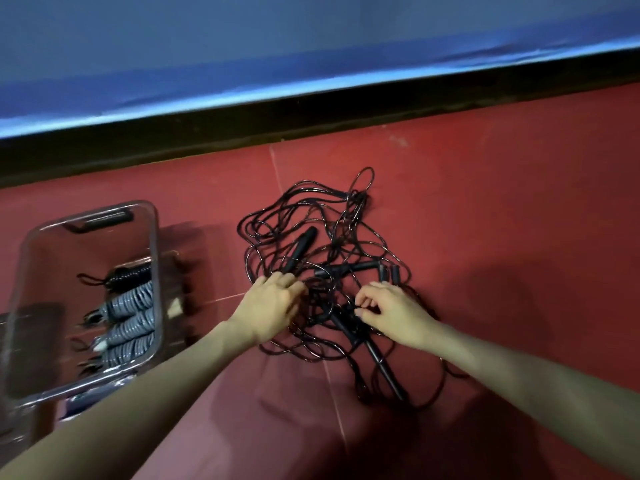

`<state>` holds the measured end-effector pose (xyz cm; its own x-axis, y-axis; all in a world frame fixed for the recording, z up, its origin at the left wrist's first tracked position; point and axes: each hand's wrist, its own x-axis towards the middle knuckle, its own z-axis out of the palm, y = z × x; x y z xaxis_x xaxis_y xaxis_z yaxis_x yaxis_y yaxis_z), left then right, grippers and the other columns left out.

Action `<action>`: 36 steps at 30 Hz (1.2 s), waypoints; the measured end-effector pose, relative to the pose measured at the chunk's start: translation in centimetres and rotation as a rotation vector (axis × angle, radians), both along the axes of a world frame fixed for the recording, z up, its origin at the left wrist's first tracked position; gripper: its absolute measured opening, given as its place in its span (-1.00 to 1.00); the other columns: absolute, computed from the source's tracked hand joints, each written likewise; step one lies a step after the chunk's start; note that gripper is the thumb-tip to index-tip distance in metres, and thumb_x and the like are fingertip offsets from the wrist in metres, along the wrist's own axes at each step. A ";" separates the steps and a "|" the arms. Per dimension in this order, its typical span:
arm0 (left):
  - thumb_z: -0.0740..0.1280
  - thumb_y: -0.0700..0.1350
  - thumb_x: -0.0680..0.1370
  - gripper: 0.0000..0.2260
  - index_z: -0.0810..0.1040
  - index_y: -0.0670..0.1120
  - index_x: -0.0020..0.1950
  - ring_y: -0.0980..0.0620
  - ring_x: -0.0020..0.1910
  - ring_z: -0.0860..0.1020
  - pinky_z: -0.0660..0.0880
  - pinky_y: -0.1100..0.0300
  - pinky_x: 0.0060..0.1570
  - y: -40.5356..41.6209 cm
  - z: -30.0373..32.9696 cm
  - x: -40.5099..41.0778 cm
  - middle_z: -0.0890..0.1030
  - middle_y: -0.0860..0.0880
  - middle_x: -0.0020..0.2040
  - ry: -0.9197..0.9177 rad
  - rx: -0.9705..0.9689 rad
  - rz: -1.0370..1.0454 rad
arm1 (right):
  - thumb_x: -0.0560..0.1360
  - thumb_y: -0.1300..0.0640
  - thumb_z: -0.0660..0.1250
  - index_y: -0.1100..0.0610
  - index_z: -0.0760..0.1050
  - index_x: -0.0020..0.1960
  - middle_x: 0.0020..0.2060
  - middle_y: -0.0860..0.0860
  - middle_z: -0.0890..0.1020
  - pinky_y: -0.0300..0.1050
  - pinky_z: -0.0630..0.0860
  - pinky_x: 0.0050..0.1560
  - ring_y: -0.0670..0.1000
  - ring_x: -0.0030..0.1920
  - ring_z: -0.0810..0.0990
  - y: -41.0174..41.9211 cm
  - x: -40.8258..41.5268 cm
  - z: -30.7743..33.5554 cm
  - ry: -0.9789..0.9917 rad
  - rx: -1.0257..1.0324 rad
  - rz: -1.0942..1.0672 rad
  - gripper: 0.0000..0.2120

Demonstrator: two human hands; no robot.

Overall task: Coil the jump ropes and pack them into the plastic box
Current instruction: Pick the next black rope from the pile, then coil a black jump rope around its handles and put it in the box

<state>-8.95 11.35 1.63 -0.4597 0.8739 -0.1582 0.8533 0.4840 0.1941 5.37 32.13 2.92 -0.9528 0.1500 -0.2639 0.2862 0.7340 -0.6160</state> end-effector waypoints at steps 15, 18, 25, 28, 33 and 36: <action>0.04 0.14 0.65 -0.53 0.08 0.12 0.55 -0.13 0.32 0.29 0.23 -0.05 0.30 -1.5 -2.0 1.1 0.25 -0.05 0.41 0.074 -0.376 0.352 | 0.63 0.09 0.09 0.18 0.35 0.21 -0.08 0.09 0.62 0.06 0.18 0.31 0.17 0.10 0.54 -4.2 -1.8 0.4 -0.258 0.331 0.123 -0.77; 0.11 0.09 0.64 -0.62 0.26 0.05 0.44 -0.14 0.30 0.31 0.25 -0.05 0.29 -1.2 -1.8 0.9 0.32 -0.07 0.32 0.042 -0.404 0.418 | 0.62 0.10 0.14 0.13 0.38 0.07 -0.15 0.08 0.59 -0.01 0.33 0.12 0.18 -0.01 0.55 -3.4 -1.3 0.8 -0.249 0.188 0.067 -0.88; 0.14 0.00 0.65 -0.78 0.40 -0.13 0.14 -0.26 0.12 0.54 0.45 -0.05 0.09 -3.6 -1.4 0.5 0.57 -0.19 0.11 -0.374 -0.130 0.533 | 0.57 0.02 0.32 0.24 0.55 -0.15 -0.46 -0.09 0.47 -0.22 0.34 -0.36 -0.14 -0.45 0.41 -1.9 -0.8 3.0 -0.123 -0.037 -0.142 -0.72; 0.19 0.05 0.63 -0.72 0.48 -0.15 0.11 -0.25 0.05 0.56 0.47 -0.03 0.03 -4.2 0.7 0.2 0.60 -0.19 0.04 -0.404 -0.059 0.545 | 0.58 0.01 0.31 0.24 0.55 -0.21 -0.48 -0.08 0.43 -0.28 0.27 -0.41 -0.12 -0.44 0.38 -1.8 -1.7 5.1 -0.056 -0.039 -0.187 -0.68; 0.27 0.02 0.61 -0.78 0.51 -0.13 -0.06 -0.21 -0.07 0.57 0.42 0.09 -0.12 -3.7 6.6 -1.0 0.56 -0.12 -0.19 -0.417 0.200 0.683 | 0.62 0.06 0.24 0.11 0.38 -0.41 -0.52 -0.03 0.40 -0.32 0.24 -0.46 -0.07 -0.46 0.36 -1.3 -3.6 10.1 0.092 -0.039 -0.328 -0.57; 0.29 -0.01 0.61 -0.79 0.55 -0.14 -0.09 -0.07 -0.27 0.45 0.30 0.12 -0.29 -3.3 11.5 -0.7 0.49 -0.05 -0.30 -0.425 0.372 0.751 | 0.62 0.03 0.23 0.15 0.41 -0.36 -0.50 0.00 0.42 -0.17 0.27 -0.39 -0.01 -0.43 0.37 -1.0 -3.9 14.1 0.202 -0.061 -0.379 -0.60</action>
<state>-9.64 8.07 13.12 -0.8917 0.3997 -0.2122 0.1647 0.7233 0.6706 1.44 31.18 17.01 -0.8669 0.4890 -0.0968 0.3973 0.5605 -0.7266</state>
